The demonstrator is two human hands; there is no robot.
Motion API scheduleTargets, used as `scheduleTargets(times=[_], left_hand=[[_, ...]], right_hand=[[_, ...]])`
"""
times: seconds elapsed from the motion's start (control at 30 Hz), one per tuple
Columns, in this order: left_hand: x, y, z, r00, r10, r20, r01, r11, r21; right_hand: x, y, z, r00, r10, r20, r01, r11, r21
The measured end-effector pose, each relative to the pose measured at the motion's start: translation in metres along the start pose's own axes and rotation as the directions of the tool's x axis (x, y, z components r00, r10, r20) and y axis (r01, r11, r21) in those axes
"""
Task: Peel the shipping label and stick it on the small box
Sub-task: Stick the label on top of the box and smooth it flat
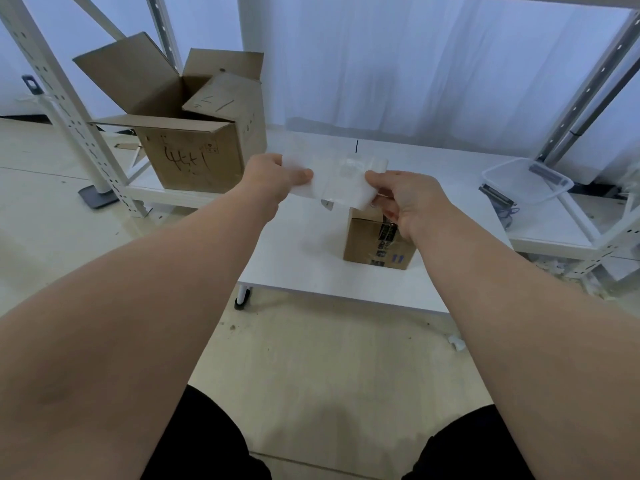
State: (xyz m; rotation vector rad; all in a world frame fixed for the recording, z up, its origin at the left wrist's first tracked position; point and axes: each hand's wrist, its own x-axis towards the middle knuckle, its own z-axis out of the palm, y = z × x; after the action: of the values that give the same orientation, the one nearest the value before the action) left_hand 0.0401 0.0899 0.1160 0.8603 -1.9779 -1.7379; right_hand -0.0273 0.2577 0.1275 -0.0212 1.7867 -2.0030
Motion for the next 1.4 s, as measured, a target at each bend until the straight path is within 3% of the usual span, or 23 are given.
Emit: scheduleTargets(times=[0.67,0.83,1.0,1.17,1.4], left_hand=[[0.001,-0.01,-0.012,0.999,-0.052,-0.015,0.053,0.995,0.086],[-0.001,-0.007,-0.02,0.987,-0.105,0.123,0.089,0.988,0.125],[0.002,-0.004,-0.025,0.99,-0.053,0.134,0.042,0.996,0.081],[-0.006,-0.003,-0.019,0.948,-0.035,0.316,-0.081,0.934,0.348],[-0.001,-0.008,-0.015,0.979,-0.006,0.206,-0.082,0.905,0.417]], right_hand=[[0.008,0.003,-0.01,0.997,-0.079,0.011,0.08,0.988,-0.135],[0.01,0.003,-0.017,0.965,-0.255,0.061,0.255,0.853,-0.456],[0.008,0.005,-0.018,0.939,-0.292,0.184,0.345,0.783,-0.517],[0.004,0.009,-0.012,0.932,-0.238,0.273,0.356,0.743,-0.566],[0.003,0.007,-0.01,0.931,-0.219,0.291,0.349,0.764,-0.542]])
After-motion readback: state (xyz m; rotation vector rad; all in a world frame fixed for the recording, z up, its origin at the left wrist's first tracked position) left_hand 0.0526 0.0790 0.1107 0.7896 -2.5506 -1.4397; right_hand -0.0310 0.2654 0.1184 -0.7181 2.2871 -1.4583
